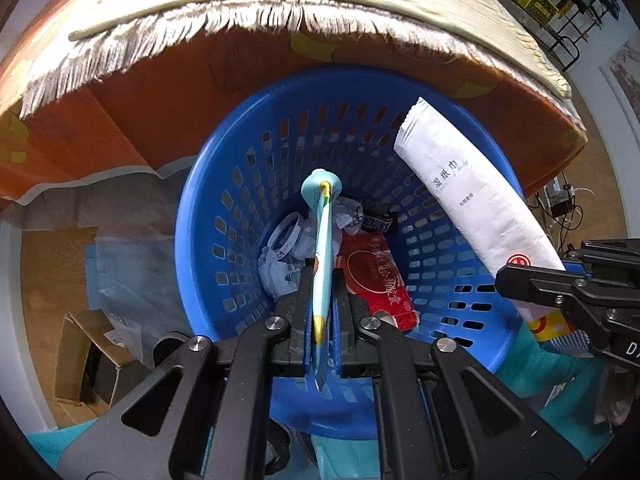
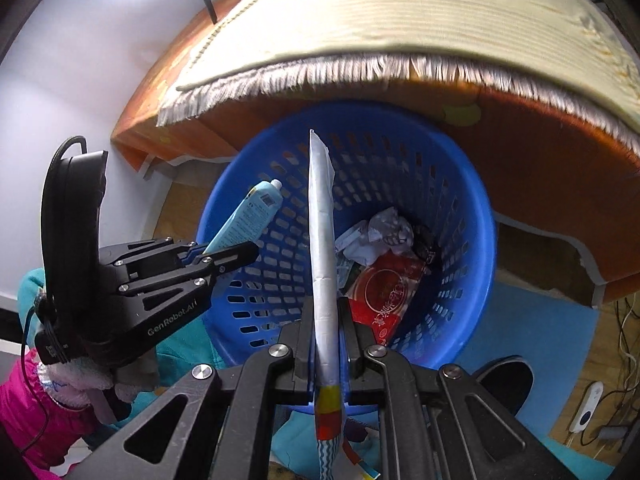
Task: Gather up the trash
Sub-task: 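Open the right tool to drop the box while the left tool releases the tube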
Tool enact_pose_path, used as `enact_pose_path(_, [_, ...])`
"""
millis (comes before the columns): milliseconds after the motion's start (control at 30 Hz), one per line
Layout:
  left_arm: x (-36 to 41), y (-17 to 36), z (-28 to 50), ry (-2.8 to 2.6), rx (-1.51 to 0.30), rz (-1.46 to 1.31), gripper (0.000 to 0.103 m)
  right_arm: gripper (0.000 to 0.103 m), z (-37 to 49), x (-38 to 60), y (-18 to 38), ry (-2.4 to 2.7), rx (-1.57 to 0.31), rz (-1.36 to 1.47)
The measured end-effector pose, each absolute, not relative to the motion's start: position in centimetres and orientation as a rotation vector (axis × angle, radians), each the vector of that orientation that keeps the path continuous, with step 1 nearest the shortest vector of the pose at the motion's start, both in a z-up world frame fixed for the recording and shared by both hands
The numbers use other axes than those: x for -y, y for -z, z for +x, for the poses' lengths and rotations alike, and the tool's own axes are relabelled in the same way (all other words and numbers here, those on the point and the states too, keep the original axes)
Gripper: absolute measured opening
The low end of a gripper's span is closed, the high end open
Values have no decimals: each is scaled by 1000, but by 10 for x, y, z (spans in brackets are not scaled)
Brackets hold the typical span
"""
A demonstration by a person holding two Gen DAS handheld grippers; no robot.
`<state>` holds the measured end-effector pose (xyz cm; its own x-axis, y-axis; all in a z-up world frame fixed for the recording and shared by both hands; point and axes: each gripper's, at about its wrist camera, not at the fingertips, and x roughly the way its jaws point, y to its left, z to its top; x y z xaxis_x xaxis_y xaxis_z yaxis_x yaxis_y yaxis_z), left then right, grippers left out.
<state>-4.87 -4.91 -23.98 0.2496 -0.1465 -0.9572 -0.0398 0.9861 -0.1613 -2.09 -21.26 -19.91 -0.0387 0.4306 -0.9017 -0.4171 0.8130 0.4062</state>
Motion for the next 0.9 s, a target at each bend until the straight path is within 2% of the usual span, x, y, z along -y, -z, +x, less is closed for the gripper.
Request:
enact_pose_path(267, [47,248,-44,62,-1337,-177,5,14,-14,209,213,-663,-1487,23])
enact_pose_path(333, [47,250,-44,60,-1340,-176,5,21,-12,208,215,-655,-1492,33])
enact_pose_path(367, [47,250,-43,58,-1342,-174,9,23,-11,209,216,-651,-1492,37])
enact_pose_path(433, [46,251,-43,52,-1343,-178,29,29,-10,209,218,-640,-1492,36])
enact_pose_path(467, [45,251,-43,47,-1338,-182,44,31,-9,209,218,-637,-1492,31])
enact_pose_path(500, [44,250,-43,42,-1329,-188,49,33,-9,209,219,-635,-1493,27])
enact_pose_path(567, [42,250,-42,36,-1327,-190,50,39,-8,209,220,-630,-1498,27])
enact_pose_path(633, [41,251,-41,30,-1330,-195,53,54,-8,210,222,-619,-1500,23])
enact_pose_path(800, [38,254,-41,14,-1340,-195,65,73,-4,212,225,-589,-1505,3])
enact_pose_path(900, [40,255,-40,16,-1344,-191,65,79,-2,213,226,-564,-1507,-4])
